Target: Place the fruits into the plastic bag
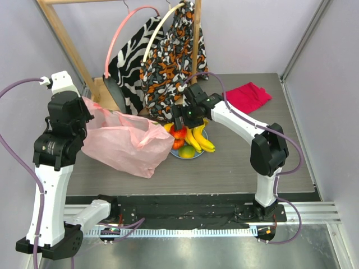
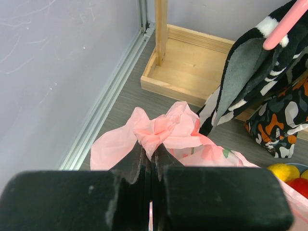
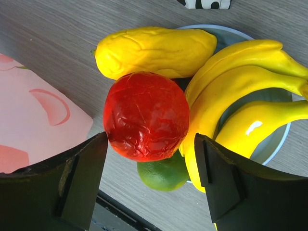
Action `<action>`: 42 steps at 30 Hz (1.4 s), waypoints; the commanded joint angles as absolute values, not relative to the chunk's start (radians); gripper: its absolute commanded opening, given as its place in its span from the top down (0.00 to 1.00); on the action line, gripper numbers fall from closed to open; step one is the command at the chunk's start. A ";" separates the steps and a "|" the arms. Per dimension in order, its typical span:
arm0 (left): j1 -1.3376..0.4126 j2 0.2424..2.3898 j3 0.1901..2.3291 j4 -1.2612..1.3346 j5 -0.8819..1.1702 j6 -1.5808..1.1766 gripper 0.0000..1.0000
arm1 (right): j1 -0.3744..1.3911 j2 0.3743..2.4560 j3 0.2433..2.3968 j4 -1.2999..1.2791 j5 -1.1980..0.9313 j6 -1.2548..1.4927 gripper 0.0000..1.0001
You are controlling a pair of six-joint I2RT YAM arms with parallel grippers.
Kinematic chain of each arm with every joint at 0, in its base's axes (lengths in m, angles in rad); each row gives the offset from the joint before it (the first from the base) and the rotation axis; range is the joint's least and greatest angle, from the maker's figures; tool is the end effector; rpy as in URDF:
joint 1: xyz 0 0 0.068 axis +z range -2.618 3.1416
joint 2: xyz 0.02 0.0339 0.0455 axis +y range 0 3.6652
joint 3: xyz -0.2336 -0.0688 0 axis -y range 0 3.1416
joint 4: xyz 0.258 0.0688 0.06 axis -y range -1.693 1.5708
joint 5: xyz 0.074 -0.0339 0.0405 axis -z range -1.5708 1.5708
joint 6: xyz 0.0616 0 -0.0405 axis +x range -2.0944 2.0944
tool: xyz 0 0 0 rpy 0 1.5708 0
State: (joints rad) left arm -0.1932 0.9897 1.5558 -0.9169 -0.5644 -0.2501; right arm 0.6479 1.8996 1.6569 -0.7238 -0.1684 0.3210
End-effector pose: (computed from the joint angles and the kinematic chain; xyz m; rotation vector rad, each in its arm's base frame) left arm 0.1984 -0.0052 0.4545 -0.4239 1.8235 0.2371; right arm 0.3421 0.2719 0.2200 -0.4951 2.5779 0.5769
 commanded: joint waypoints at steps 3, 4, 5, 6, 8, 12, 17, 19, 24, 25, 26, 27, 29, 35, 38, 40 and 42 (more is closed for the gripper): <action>-0.187 0.971 1.546 -0.873 -0.561 -0.242 1.00 | 0.655 1.911 1.687 -0.684 -0.205 0.339 0.19; -0.186 0.971 1.545 -0.874 -0.561 -0.244 1.00 | 0.655 1.911 1.686 -0.683 -0.206 0.339 0.19; -0.187 0.968 1.545 -0.873 -0.561 -0.245 1.00 | 0.655 1.913 1.686 -0.681 -0.207 0.339 0.18; -0.186 0.968 1.543 -0.873 -0.558 -0.247 1.00 | 0.655 1.913 1.687 -0.683 -0.207 0.337 0.18; -0.187 0.966 1.543 -0.873 -0.558 -0.247 1.00 | 0.655 1.916 1.686 -0.680 -0.209 0.337 0.17; -0.187 0.969 1.543 -0.868 -0.557 -0.249 1.00 | 0.655 1.922 1.684 -0.680 -0.206 0.339 0.14; -0.187 0.969 1.543 -0.865 -0.555 -0.250 1.00 | 0.655 1.931 1.681 -0.680 -0.210 0.337 0.13; -0.187 0.971 1.542 -0.865 -0.555 -0.250 1.00 | 0.655 1.936 1.684 -0.681 -0.212 0.337 0.12; -0.187 0.966 1.536 -0.867 -0.555 -0.253 1.00 | 0.655 1.940 1.686 -0.681 -0.212 0.337 0.10; -0.187 0.965 1.536 -0.867 -0.555 -0.253 1.00 | 0.653 1.940 1.686 -0.680 -0.212 0.336 0.10; -0.187 0.965 1.536 -0.867 -0.555 -0.255 1.00 | 0.655 1.944 1.686 -0.681 -0.212 0.336 0.10; -0.186 0.966 1.534 -0.867 -0.557 -0.255 1.00 | 0.653 1.944 1.686 -0.681 -0.213 0.336 0.10; -0.186 0.966 1.534 -0.867 -0.557 -0.255 1.00 | 0.655 1.945 1.686 -0.680 -0.216 0.333 0.13; -0.187 0.963 1.531 -0.858 -0.558 -0.253 1.00 | 0.655 1.937 1.692 -0.680 -0.215 0.333 0.41; -0.187 0.963 1.529 -0.856 -0.561 -0.250 1.00 | 0.655 1.922 1.694 -0.678 -0.212 0.331 0.51; -0.187 0.962 1.528 -0.851 -0.561 -0.250 1.00 | 0.655 1.907 1.692 -0.678 -0.216 0.330 0.58; -0.187 0.962 1.529 -0.848 -0.563 -0.249 1.00 | 0.655 1.887 1.690 -0.676 -0.210 0.325 0.63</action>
